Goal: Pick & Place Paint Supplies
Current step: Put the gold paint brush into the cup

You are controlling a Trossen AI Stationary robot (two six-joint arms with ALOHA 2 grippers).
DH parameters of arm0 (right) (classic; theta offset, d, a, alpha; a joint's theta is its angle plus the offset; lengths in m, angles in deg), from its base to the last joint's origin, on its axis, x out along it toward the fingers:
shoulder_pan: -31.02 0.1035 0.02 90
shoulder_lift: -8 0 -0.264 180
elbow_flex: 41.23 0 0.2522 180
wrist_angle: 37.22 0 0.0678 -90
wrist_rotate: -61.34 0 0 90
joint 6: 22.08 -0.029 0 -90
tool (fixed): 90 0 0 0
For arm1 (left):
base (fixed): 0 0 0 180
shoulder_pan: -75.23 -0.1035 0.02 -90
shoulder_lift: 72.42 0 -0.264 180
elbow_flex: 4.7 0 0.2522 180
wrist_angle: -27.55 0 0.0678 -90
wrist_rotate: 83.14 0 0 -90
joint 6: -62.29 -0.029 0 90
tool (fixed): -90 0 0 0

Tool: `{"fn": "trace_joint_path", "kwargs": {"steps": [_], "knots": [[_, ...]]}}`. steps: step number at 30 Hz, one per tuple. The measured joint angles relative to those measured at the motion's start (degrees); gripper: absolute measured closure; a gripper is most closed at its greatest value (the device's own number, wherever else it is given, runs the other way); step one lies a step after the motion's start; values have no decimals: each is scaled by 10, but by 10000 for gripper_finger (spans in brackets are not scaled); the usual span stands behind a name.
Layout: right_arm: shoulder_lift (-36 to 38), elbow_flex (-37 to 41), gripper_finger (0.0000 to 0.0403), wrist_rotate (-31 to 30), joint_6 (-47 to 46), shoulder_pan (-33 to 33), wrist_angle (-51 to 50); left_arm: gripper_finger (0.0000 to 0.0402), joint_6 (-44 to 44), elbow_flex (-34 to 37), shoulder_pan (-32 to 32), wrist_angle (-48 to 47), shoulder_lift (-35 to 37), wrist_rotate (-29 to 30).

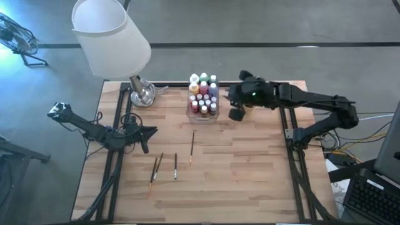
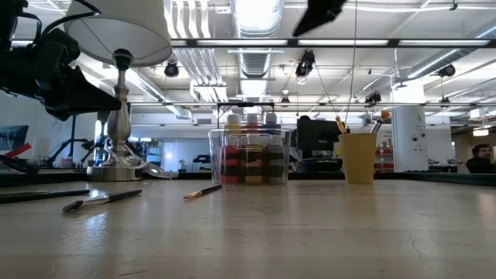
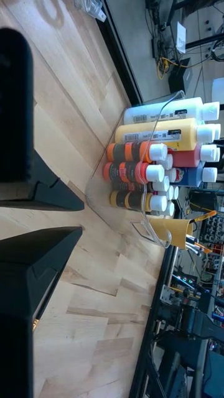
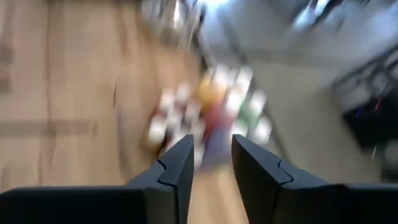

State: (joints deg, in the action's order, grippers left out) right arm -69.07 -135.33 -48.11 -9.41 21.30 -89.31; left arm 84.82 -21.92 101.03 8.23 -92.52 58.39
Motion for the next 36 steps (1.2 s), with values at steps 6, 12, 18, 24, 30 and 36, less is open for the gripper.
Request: {"fn": "trace_joint_path", "kwargs": {"steps": [6,12,18,24,30,36], "knots": [[-2,31,317,30,-100,9,-169,346,0,0,0,0,0,0],[46,115,340,45,-186,49,-174,344,0,0,0,0,0,0],[126,183,362,8,-297,90,-171,345,0,0,0,0,0,0],[223,263,371,-18,-370,133,-151,346,0,0,0,2,0,0],[299,353,363,-18,-397,158,-76,344,0,1,0,10,0,0],[336,416,359,-17,-397,161,-25,343,6,-8,-1,36,0,-22]]}}
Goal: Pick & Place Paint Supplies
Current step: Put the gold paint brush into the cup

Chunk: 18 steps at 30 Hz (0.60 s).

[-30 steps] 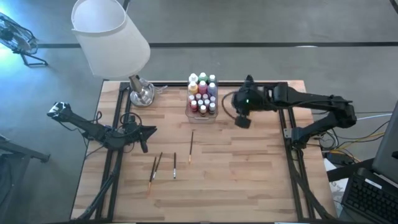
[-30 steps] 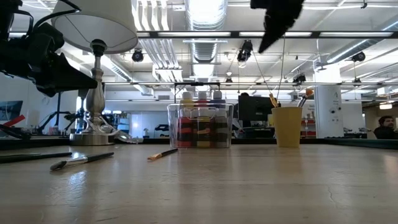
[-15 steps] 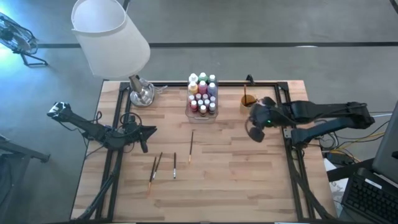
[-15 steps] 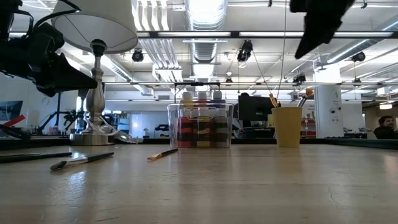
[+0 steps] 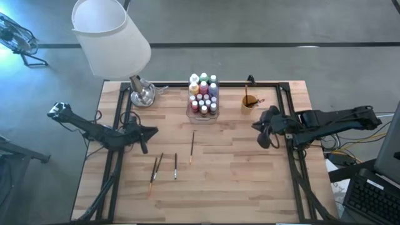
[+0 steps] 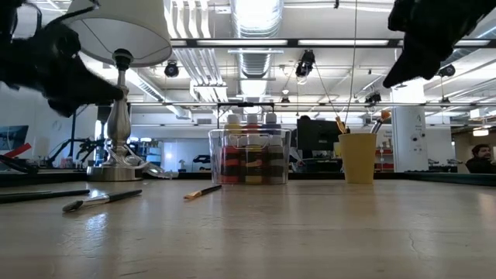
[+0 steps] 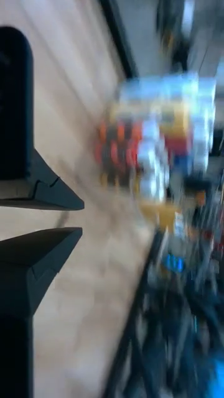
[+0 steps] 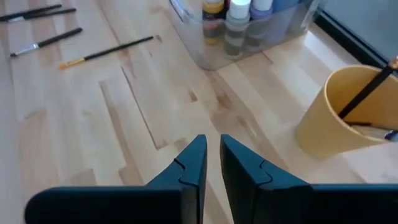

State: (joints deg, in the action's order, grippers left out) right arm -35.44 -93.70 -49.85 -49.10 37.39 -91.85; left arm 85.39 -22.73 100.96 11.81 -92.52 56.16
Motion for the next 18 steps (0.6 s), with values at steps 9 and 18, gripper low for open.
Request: {"fn": "trace_joint_path", "kwargs": {"steps": [9,18], "knots": [[2,20,375,1,0,0,4,266,22,-139,14,-64,-70,-110],[2,21,366,1,5,0,8,299,127,-391,111,-263,-339,-49]]}}
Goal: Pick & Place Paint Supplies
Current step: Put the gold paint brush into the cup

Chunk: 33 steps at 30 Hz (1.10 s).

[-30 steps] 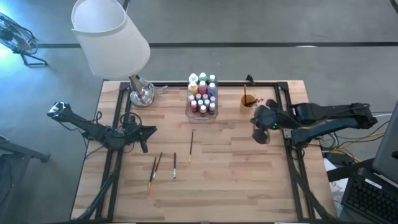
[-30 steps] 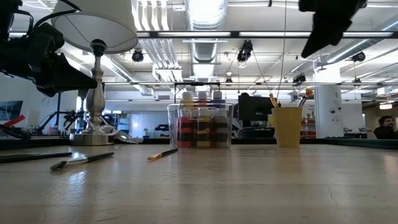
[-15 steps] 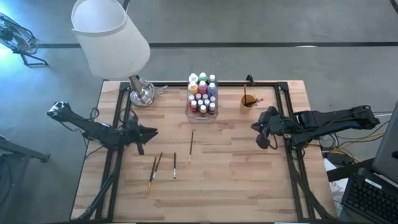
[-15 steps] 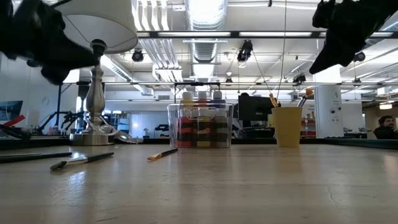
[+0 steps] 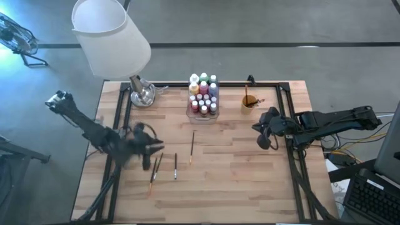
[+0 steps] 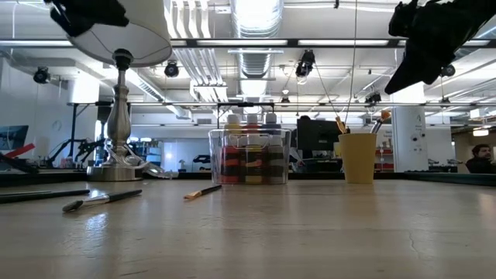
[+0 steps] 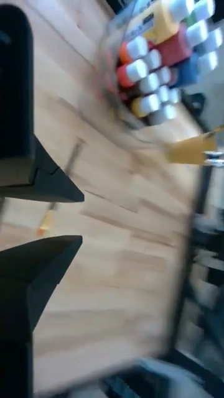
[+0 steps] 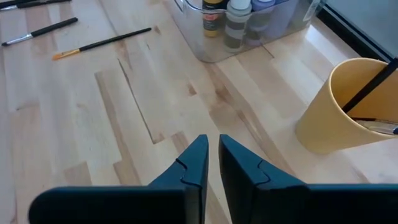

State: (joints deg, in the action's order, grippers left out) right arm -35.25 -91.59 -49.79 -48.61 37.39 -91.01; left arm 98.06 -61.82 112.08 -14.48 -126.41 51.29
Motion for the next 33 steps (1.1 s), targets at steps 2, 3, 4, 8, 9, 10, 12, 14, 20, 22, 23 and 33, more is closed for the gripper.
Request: {"fn": "trace_joint_path", "kwargs": {"steps": [2,3,4,8,9,10,12,14,20,22,23,33], "knots": [[0,0,364,0,4,0,0,306,53,-77,27,-102,-69,16],[0,0,363,0,5,0,0,309,95,-112,39,-159,-104,20],[0,0,363,0,6,0,0,312,142,-145,50,-221,-138,20],[0,2,367,0,6,0,1,315,367,-261,82,-413,-241,-23],[0,3,369,0,6,0,2,313,416,-278,87,-449,-267,-61],[0,4,371,0,8,0,1,309,449,-292,91,-465,-292,-100],[-1,5,374,0,11,0,0,296,498,-318,100,-480,-334,-171],[0,5,375,0,12,0,1,277,537,-335,105,-504,-362,-228],[-5,5,369,1,11,0,12,229,630,-342,105,-503,-427,-360],[-7,5,366,0,10,0,19,221,669,-342,105,-502,-439,-381],[-8,5,364,0,10,0,21,217,684,-342,105,-497,-445,-391],[-23,6,372,1,7,0,19,211,704,-340,106,-415,-447,-381]]}}
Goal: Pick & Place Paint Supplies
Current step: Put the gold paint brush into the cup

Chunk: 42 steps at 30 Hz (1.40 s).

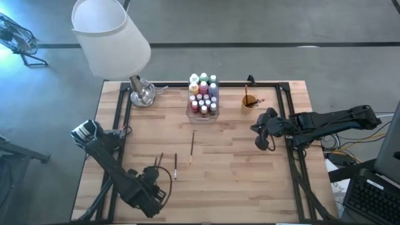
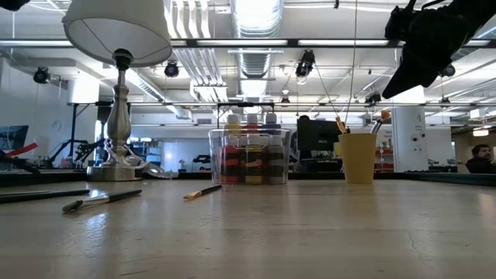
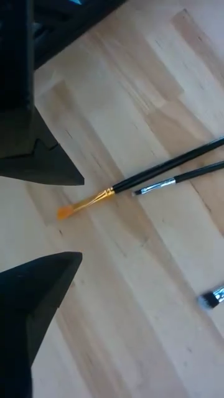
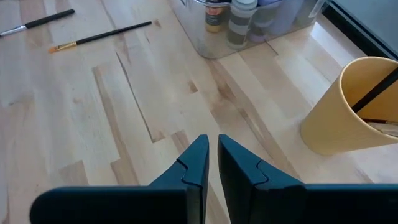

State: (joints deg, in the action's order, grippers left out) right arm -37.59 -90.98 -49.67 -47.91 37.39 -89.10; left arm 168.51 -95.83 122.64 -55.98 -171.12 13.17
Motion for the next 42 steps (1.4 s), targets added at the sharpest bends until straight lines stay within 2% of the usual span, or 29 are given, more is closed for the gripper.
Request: {"fn": "trace_joint_path", "kwargs": {"steps": [13,20,27,42], "knots": [[-30,3,357,-1,-1,0,0,211,39,52,6,89,-1,-3],[-30,4,345,-1,-1,0,1,211,49,104,11,157,-1,-41],[-30,4,339,-1,-1,0,2,211,58,135,14,193,-1,-44],[-30,4,363,-1,-1,0,4,211,96,192,14,220,1,-53]]}}
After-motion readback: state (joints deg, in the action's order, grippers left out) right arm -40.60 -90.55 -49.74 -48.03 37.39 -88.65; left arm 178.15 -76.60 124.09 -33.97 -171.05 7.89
